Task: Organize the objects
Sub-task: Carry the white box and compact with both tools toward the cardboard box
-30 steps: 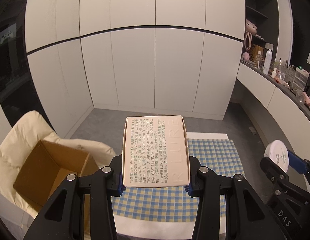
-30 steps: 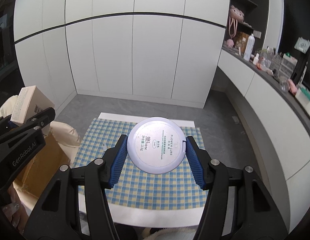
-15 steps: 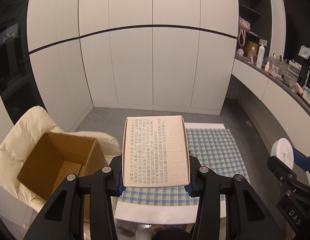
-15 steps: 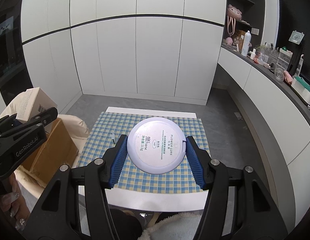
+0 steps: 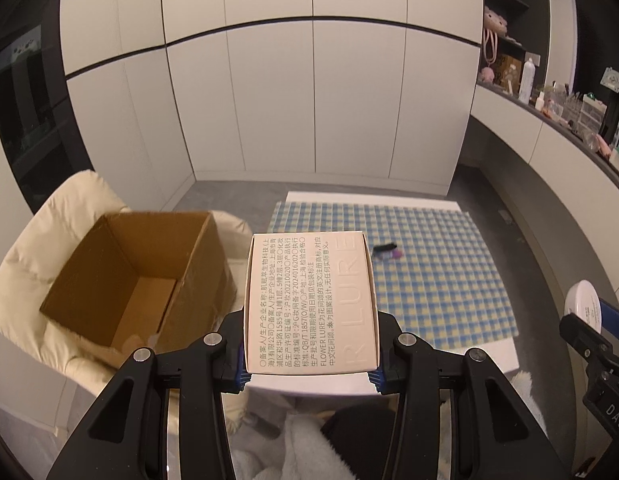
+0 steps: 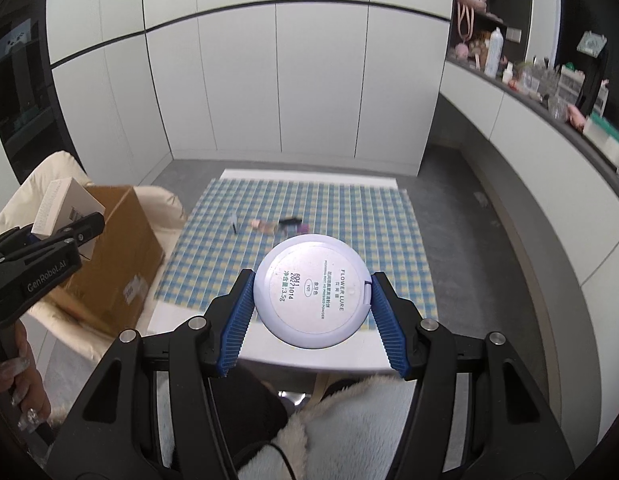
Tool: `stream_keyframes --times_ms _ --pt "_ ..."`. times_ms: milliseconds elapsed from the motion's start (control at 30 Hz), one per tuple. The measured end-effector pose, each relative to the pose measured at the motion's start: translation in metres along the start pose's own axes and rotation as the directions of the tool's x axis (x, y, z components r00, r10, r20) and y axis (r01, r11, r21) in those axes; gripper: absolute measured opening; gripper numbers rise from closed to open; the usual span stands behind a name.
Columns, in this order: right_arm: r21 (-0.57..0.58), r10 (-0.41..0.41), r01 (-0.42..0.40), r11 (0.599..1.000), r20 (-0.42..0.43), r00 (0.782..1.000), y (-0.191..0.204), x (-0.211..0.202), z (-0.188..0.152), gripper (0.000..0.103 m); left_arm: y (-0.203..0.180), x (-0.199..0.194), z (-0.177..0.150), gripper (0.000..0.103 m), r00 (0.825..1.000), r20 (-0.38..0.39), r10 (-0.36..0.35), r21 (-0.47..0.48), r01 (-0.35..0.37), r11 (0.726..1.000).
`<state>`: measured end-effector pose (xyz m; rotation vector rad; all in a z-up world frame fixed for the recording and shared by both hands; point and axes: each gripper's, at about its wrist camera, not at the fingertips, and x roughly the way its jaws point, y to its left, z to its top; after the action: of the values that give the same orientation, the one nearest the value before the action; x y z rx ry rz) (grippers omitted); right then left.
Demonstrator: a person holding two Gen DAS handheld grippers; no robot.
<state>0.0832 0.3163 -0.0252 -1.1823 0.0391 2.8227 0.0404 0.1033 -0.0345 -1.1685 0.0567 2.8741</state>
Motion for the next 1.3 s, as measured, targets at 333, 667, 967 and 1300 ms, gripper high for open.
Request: stream_keyframes --times_ms 333,667,967,1300 --pt "0.029 -0.002 0.005 1.000 -0.100 0.995 -0.020 0.003 -0.048 0.060 -0.009 0.004 -0.042 0.044 0.997 -0.080 -0.019 0.033 0.021 0.999" --pt "0.055 -0.020 0.027 0.998 -0.130 0.991 -0.032 0.002 -0.058 0.060 -0.001 0.004 -0.049 0.044 0.996 -0.092 0.006 0.020 -0.004 1.000" --pt "0.027 -0.012 0.016 1.000 -0.140 0.990 -0.018 0.009 -0.056 0.060 0.004 0.005 -0.045 0.044 0.996 -0.084 0.001 0.015 0.000 1.000" --pt "-0.019 0.013 -0.016 1.000 -0.153 0.988 0.005 0.018 -0.052 0.060 0.032 0.002 -0.045 0.044 0.996 -0.077 0.041 -0.041 -0.045 0.998"
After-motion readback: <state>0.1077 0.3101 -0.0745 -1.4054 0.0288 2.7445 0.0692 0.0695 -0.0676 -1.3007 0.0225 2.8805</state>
